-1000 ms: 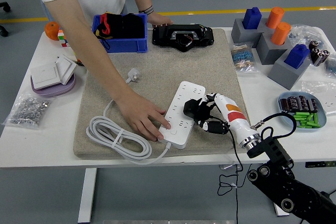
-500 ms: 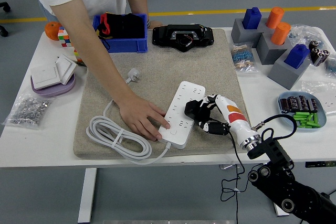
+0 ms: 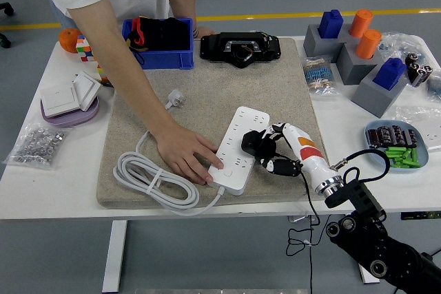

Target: Press the white button,pick up the black plug,place it near the board,insert it into the board

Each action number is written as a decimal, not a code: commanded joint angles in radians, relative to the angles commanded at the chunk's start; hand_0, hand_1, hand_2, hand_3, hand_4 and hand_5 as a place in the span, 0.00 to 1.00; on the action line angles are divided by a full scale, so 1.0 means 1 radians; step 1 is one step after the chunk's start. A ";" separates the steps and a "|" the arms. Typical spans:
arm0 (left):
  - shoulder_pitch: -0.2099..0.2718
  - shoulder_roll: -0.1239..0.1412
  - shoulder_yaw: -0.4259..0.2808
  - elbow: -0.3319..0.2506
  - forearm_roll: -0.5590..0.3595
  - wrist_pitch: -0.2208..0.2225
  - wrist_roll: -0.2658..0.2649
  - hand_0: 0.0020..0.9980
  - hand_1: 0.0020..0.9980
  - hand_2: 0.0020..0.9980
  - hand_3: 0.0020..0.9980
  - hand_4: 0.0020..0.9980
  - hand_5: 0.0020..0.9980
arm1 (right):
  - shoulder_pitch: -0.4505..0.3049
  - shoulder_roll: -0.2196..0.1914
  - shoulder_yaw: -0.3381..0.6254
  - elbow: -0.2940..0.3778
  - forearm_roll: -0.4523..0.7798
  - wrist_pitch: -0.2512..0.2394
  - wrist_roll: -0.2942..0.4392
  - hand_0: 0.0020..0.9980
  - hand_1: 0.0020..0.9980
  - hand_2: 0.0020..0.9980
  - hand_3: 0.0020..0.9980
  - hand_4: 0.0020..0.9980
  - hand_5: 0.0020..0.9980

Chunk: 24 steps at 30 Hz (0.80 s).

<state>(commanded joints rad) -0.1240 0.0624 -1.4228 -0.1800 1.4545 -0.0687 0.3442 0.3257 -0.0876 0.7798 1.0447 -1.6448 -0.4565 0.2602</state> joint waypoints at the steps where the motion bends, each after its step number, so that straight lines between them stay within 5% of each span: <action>1: 0.000 0.000 0.000 0.000 0.000 0.000 0.000 0.71 0.66 0.59 0.68 0.65 0.29 | 0.000 0.000 0.000 0.001 0.000 0.000 0.000 0.63 0.69 0.68 0.67 0.91 0.00; 2: 0.000 0.000 0.000 0.000 0.000 0.000 0.000 0.71 0.66 0.59 0.68 0.65 0.29 | 0.000 0.000 0.000 0.002 0.001 -0.001 0.001 0.68 0.74 0.72 0.74 0.96 0.01; 24: 0.000 0.000 0.000 0.000 0.001 0.000 0.001 0.71 0.66 0.59 0.68 0.65 0.29 | 0.000 0.001 0.013 0.012 0.020 0.002 0.012 0.77 0.83 0.81 0.81 1.00 0.08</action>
<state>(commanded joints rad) -0.1245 0.0621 -1.4225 -0.1800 1.4554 -0.0691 0.3447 0.3252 -0.0867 0.7930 1.0570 -1.6251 -0.4541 0.2722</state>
